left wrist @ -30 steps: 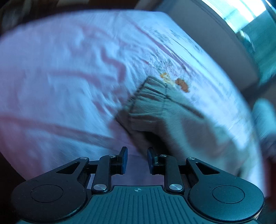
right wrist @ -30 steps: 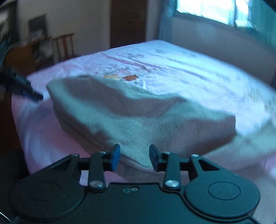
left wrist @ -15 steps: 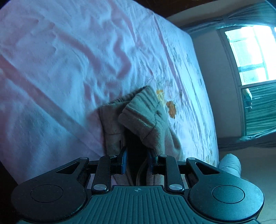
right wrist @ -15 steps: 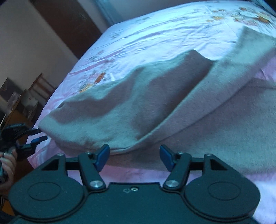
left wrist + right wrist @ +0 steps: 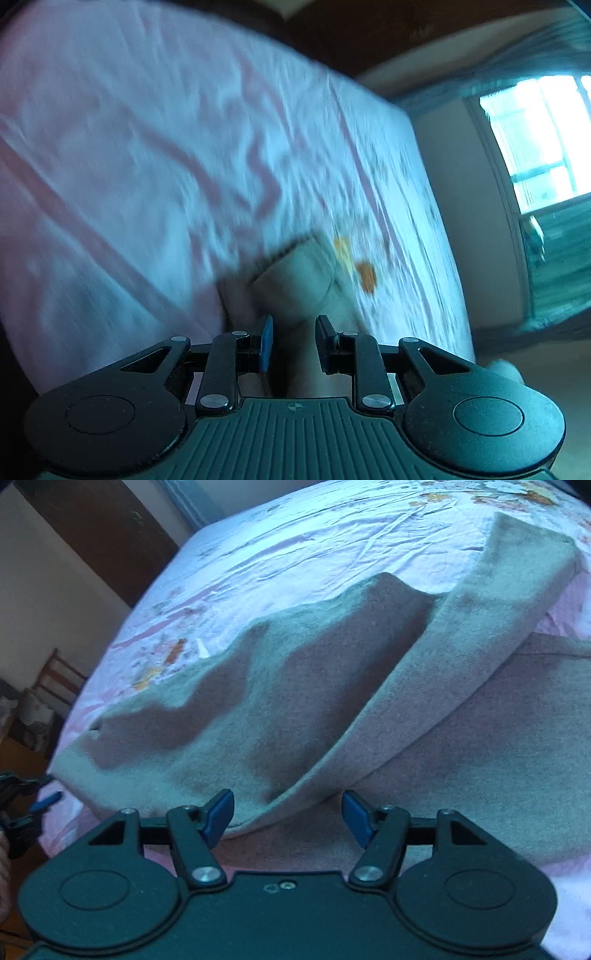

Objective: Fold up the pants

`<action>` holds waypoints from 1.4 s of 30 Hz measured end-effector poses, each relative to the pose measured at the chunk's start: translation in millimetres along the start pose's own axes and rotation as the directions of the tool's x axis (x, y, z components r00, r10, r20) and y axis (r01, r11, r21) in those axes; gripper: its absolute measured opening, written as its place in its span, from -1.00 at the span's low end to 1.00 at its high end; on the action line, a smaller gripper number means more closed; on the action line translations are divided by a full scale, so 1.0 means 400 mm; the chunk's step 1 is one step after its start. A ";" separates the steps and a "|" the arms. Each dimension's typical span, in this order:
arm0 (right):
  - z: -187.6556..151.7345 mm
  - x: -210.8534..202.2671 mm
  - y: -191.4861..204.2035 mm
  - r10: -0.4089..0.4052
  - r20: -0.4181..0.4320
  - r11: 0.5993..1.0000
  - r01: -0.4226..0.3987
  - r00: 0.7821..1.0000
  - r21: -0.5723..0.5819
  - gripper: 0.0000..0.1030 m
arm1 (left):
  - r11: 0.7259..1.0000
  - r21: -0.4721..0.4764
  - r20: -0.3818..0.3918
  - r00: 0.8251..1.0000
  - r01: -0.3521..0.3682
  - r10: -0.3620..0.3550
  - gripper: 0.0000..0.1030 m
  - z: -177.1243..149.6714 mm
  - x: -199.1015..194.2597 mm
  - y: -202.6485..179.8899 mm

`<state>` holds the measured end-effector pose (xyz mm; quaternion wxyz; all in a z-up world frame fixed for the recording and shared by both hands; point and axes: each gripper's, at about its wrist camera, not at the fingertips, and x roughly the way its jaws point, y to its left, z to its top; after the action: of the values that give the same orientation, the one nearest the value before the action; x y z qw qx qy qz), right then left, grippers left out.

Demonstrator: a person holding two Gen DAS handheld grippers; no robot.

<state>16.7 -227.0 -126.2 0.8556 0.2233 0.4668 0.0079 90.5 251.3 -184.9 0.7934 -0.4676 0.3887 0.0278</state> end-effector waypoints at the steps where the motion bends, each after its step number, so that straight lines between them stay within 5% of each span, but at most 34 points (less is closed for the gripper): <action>1: 0.000 0.003 0.000 -0.012 -0.006 1.000 0.012 1.000 0.004 0.18 | 1.000 0.004 -0.010 1.000 -0.011 0.011 -0.53 0.006 0.005 0.001; 4: 0.005 0.019 0.015 -0.036 -0.020 0.999 0.036 0.999 0.002 0.18 | 1.000 0.009 -0.078 0.997 -0.028 0.028 -0.53 0.006 0.045 -0.004; 7: 0.006 0.033 0.042 -0.079 -0.030 0.996 0.078 0.996 -0.033 0.02 | 0.995 0.043 -0.064 0.994 -0.086 0.089 -0.53 -0.014 0.060 -0.017; 13: 0.009 0.051 0.045 -0.102 -0.047 0.995 0.103 0.994 0.014 -0.22 | 0.997 0.033 -0.096 0.992 -0.074 0.077 -0.44 -0.036 0.110 -0.023; 16: 0.014 0.064 0.044 -0.107 -0.049 0.994 0.109 0.993 0.030 -0.52 | 0.995 0.060 -0.095 0.992 -0.082 0.088 -0.44 -0.040 0.134 -0.027; 23: 0.011 0.046 0.008 -0.130 -0.072 0.986 0.137 0.989 0.095 -0.41 | 0.993 0.090 -0.110 0.990 -0.075 0.085 -0.50 -0.030 0.151 -0.025; 27: 0.013 0.060 0.017 -0.081 -0.041 0.990 0.085 0.996 0.110 -1.00 | 0.992 0.101 -0.100 0.992 -0.073 0.083 -0.57 -0.021 0.155 -0.030; 35: -0.008 -0.045 0.082 -0.024 0.077 0.999 0.027 0.997 -0.039 -1.00 | 0.981 0.188 -0.088 0.993 -0.056 0.074 -0.60 0.020 0.146 -0.064; 42: -0.055 -0.004 0.051 -0.071 0.023 0.997 0.072 0.997 -0.040 -1.00 | 0.984 0.168 -0.131 0.989 -0.049 0.072 -0.60 -0.015 0.162 -0.004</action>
<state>2.2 -200.8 -127.4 0.8647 0.1891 0.4651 -0.0155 132.6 225.0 -226.9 0.7997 -0.3891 0.4571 -0.0124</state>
